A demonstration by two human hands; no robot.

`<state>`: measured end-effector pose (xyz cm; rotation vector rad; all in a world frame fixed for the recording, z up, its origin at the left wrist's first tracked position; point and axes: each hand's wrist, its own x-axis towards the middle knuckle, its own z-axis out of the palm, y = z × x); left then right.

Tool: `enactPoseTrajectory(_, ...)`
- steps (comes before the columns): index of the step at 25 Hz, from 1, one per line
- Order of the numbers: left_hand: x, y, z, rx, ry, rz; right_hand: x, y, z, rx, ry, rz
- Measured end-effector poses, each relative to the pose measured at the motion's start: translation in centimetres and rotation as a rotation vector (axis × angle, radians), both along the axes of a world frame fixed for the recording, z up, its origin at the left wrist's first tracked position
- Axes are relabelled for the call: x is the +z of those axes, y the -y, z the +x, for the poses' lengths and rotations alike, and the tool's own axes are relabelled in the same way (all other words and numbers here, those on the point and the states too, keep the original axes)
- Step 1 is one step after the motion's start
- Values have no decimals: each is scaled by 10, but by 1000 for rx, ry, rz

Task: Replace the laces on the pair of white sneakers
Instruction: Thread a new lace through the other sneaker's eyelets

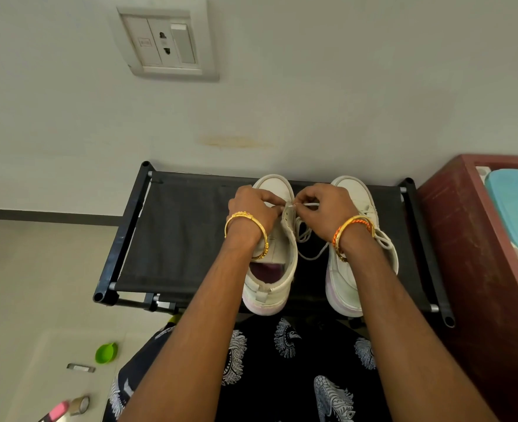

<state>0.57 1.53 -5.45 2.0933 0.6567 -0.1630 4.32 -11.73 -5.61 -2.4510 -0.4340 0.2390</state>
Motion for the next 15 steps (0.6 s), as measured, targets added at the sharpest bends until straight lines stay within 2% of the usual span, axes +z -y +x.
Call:
enactPoseTrajectory(7, -9, 0, 5, 22, -2, -17, -2, -2, 0, 16, -40, -23)
enactPoseTrajectory(11, -11, 2, 4, 47, 19, 32, -2, -4, 1, -50, -118, 73)
enactPoseTrajectory(15, -7, 0, 4, -25, 40, 101, -6, -3, 2, -44, -182, 152)
